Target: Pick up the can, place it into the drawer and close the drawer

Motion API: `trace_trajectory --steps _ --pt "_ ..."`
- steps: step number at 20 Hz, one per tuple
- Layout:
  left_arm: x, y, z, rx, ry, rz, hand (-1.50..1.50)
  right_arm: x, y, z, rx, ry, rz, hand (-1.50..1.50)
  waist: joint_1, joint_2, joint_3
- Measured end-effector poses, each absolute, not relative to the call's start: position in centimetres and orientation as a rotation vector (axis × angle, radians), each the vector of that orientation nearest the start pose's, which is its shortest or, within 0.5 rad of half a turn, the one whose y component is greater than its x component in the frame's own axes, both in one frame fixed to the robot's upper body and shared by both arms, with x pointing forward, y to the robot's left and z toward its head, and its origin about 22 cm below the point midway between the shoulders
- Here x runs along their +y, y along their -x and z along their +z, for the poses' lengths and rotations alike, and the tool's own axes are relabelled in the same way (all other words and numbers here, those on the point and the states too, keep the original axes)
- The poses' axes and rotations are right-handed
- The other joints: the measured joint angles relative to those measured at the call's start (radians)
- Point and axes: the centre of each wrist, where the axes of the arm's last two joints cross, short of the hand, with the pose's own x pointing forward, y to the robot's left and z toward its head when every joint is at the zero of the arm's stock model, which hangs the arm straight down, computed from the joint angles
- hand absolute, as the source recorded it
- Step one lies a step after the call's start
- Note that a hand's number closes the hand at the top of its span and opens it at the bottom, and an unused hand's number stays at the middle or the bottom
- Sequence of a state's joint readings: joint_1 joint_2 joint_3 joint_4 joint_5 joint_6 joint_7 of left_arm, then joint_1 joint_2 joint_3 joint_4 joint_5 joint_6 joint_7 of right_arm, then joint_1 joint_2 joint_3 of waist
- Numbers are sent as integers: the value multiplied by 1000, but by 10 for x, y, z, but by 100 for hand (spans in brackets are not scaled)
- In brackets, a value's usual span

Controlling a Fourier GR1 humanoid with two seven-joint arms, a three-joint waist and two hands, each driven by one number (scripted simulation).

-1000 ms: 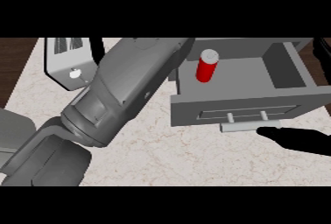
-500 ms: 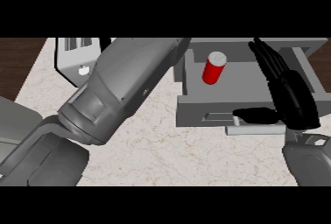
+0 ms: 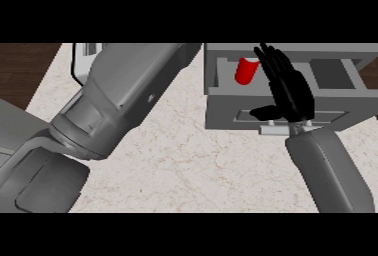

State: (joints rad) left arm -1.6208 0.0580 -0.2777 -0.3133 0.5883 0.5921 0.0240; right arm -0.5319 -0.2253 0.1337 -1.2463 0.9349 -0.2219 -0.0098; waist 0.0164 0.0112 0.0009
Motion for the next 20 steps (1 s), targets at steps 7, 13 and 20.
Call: trace_trajectory --steps 7,13,20 --pt "30 -452 261 -1719 -74 15 -150 -197 -397 66 -1759 1131 916 -150 26 -3 0" --pt "45 -453 265 -1706 -75 7 -150 -191 -421 63 -1760 1230 868 -150 51 -3 0" --pt "69 -453 257 -1700 -75 -2 -150 -182 -444 79 -1762 1291 847 -150 72 4 1"
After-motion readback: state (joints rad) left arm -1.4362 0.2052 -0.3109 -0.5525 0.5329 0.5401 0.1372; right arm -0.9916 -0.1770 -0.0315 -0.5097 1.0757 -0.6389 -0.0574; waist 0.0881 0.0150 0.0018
